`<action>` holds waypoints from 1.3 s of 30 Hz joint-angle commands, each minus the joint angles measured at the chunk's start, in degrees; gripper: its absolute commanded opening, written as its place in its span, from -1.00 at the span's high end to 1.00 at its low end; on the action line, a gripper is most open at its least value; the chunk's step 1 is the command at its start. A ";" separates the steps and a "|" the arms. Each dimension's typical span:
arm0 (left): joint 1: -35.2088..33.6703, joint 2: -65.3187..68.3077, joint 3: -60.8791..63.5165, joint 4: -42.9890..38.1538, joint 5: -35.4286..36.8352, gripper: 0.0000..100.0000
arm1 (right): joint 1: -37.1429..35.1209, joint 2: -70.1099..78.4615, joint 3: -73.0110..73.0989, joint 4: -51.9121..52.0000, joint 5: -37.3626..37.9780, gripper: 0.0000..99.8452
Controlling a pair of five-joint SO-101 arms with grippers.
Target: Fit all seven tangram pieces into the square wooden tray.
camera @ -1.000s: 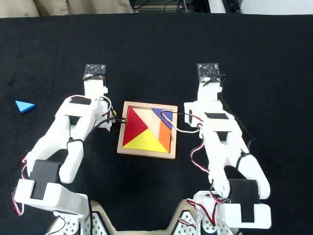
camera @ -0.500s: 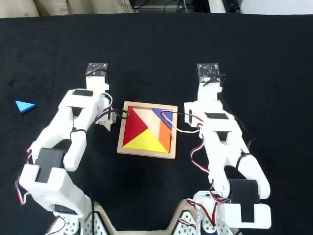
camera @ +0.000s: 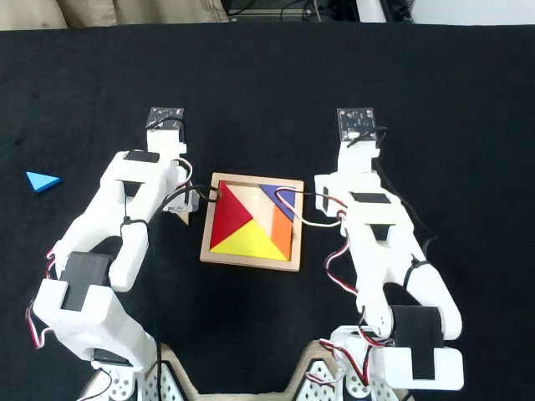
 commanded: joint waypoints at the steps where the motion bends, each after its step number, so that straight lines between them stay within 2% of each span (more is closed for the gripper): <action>1: 0.13 0.00 -2.24 0.44 0.35 0.62 | 0.53 -0.04 -3.03 -0.70 -0.09 0.98; 6: 0.13 0.00 -2.24 0.18 0.35 0.77 | 0.53 -0.04 -3.03 -0.70 -0.09 0.98; 15: 0.31 -0.35 -2.24 0.53 0.35 0.78 | 0.53 -0.04 -3.03 -0.70 -0.09 0.98; 19: 2.15 -4.48 -1.80 1.14 0.35 0.78 | 0.53 -0.04 -3.03 -0.70 -0.09 0.98; 27: 7.96 -20.84 2.86 3.43 0.09 0.78 | 0.97 -0.40 -3.03 -0.70 -0.09 0.98; 32: 16.04 -29.10 8.84 3.43 0.00 0.77 | 3.34 -0.48 -3.38 -0.70 -0.09 0.98; 37: 23.87 -28.31 8.92 -0.44 0.70 0.77 | 7.21 -0.22 -4.53 -0.70 -0.62 0.98; 39: 24.84 -25.67 7.16 -2.55 4.22 0.77 | 7.21 -0.04 -4.53 -0.70 -0.62 0.98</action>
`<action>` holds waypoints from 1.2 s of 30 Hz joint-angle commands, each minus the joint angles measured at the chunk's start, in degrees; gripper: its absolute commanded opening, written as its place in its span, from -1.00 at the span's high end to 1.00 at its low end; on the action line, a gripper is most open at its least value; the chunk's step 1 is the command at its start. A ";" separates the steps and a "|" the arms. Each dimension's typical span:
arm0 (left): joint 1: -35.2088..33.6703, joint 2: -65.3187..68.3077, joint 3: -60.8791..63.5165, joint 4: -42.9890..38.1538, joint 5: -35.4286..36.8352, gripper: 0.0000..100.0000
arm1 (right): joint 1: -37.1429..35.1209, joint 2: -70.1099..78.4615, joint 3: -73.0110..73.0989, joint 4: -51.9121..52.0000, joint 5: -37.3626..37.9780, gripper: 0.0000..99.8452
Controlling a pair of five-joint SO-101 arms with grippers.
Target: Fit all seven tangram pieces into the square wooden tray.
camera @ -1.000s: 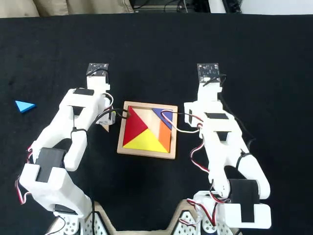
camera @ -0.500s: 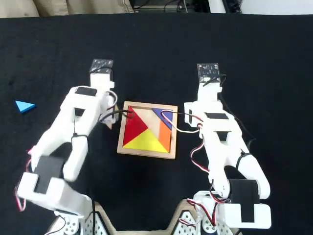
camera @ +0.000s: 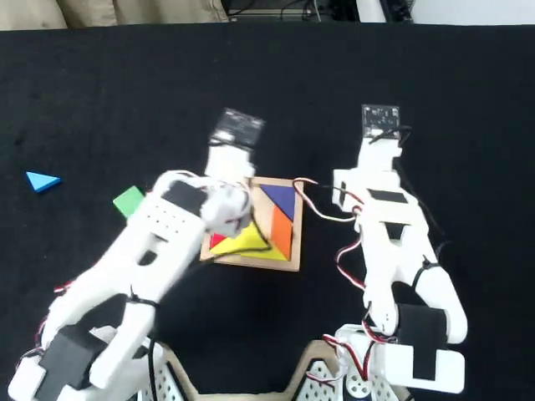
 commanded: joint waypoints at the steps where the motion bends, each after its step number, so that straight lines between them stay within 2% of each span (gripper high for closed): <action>1: 1.98 2.81 -4.18 -3.60 5.98 0.77 | 1.32 -0.04 -3.12 -0.70 -0.35 0.98; 5: 2.15 11.87 -10.42 -3.52 10.90 0.77 | 1.32 -0.04 -3.12 -0.70 -0.35 0.98; 15: 2.59 26.20 -20.09 -3.96 11.52 0.77 | 1.23 -0.04 -3.21 -0.70 -0.35 0.98; 22: 3.82 27.25 -20.53 -3.52 11.60 0.75 | 1.14 -0.04 -3.21 -0.70 -0.35 0.98; 27: 4.44 26.99 -20.44 -2.37 11.60 0.53 | -0.35 -0.04 -3.12 -0.70 0.09 0.98; 36: 2.77 26.90 -20.62 -2.46 11.34 0.55 | -0.35 -0.13 -3.03 -0.70 0.09 0.98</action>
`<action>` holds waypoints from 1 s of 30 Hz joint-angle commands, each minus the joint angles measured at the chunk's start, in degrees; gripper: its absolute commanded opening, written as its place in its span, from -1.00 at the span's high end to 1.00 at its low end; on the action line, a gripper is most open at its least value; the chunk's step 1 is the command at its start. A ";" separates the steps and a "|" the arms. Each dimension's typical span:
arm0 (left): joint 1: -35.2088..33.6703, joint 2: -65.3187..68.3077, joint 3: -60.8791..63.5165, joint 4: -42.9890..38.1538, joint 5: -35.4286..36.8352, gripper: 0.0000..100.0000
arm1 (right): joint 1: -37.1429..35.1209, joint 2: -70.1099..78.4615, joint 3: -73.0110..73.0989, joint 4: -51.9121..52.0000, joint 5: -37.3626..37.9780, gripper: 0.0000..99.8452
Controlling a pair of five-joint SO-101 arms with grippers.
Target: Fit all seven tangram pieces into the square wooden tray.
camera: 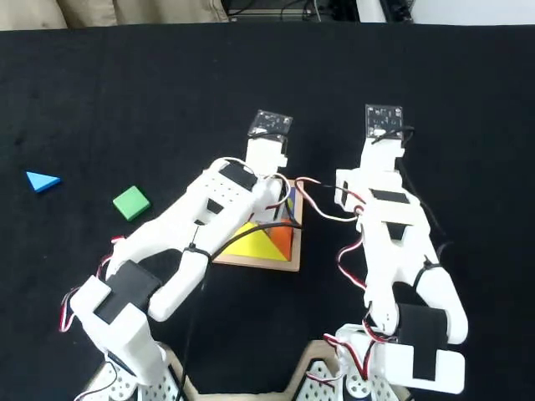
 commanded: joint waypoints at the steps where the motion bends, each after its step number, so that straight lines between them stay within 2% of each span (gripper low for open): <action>1: -2.24 -0.70 -3.12 0.18 0.26 0.55 | -0.79 -0.13 -3.03 -0.70 0.09 0.98; 6: -8.22 -0.09 -6.46 0.09 -2.02 0.55 | -0.79 -0.31 -2.95 -0.70 0.09 0.98; 10: -10.07 0.00 -5.23 -1.58 -2.81 0.60 | -0.79 -0.31 -2.95 -0.70 0.09 0.98; 14: -8.75 0.09 -2.33 -4.66 -2.81 0.76 | -0.97 -0.31 -2.95 -0.70 0.09 0.98; 20: -5.05 0.09 0.57 -5.98 -2.81 0.73 | -0.97 -0.31 -2.95 -0.70 0.09 0.98; 30: -3.03 0.09 1.45 -5.71 -2.81 0.73 | -0.97 -0.13 -2.95 -0.70 0.09 0.98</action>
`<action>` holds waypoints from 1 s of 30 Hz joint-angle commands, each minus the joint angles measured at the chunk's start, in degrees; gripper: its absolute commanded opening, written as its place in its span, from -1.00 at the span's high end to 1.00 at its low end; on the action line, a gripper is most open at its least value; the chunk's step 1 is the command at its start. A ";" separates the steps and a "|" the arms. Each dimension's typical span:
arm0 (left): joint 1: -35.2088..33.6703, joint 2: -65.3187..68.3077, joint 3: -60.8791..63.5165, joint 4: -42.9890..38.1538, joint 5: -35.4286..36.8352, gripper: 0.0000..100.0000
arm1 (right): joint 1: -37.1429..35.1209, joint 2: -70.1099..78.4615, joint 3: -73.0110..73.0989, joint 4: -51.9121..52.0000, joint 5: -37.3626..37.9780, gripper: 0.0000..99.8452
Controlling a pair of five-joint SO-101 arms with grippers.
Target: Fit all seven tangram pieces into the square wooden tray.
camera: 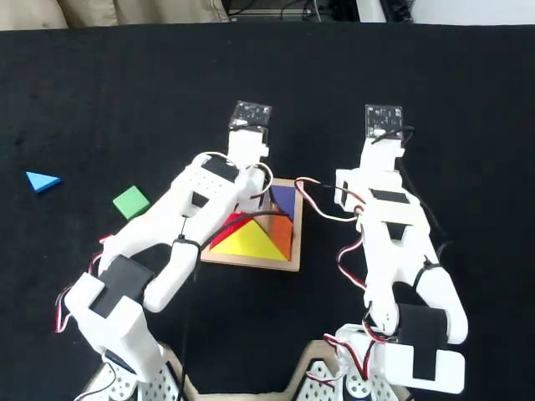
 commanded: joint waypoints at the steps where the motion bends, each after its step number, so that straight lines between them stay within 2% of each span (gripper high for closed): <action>1: 2.59 -0.44 -0.31 -0.44 -0.70 0.73 | -0.97 -0.04 -2.95 -0.70 0.09 0.98; 10: 4.62 -0.53 0.66 0.26 -0.70 0.73 | -0.97 -0.13 -3.03 -0.70 0.09 0.98; 16: -0.31 -1.14 -2.77 0.62 -2.64 0.74 | -0.97 -0.22 -2.95 -0.70 0.09 0.98; 21: 0.22 -1.76 -4.79 5.45 -2.99 0.74 | -0.97 -0.31 -2.95 -0.70 0.09 0.98; 26: -0.22 -1.67 -5.23 5.19 -3.08 0.74 | -0.97 -0.31 -2.95 -0.70 0.09 0.98; 30: -3.56 -1.58 -4.62 0.00 -3.08 0.74 | -0.97 -0.22 -2.95 -0.70 0.09 0.98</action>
